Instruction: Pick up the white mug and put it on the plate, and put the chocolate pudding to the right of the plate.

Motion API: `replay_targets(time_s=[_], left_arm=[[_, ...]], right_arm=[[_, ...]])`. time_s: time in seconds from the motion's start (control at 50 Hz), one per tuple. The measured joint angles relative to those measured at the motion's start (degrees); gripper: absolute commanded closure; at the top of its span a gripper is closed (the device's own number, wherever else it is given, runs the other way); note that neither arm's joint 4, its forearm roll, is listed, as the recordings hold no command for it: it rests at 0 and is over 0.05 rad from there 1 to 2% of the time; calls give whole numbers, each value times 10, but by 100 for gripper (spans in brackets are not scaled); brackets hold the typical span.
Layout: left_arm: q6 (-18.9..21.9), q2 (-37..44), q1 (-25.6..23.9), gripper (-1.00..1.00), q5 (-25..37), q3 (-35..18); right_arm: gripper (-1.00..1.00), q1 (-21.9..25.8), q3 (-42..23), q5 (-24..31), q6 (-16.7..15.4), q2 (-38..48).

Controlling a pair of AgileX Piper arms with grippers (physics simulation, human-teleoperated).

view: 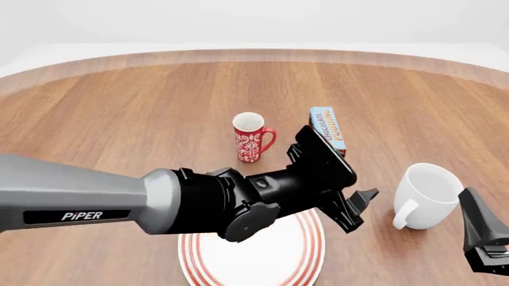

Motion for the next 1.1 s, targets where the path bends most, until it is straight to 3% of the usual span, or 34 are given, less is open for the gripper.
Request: replay_targets(time_s=[1.1], left_arm=[[-8, 97, -28, -100, 81, -125]], right_arm=[[-100, 0, 1, 2, 5, -1]])
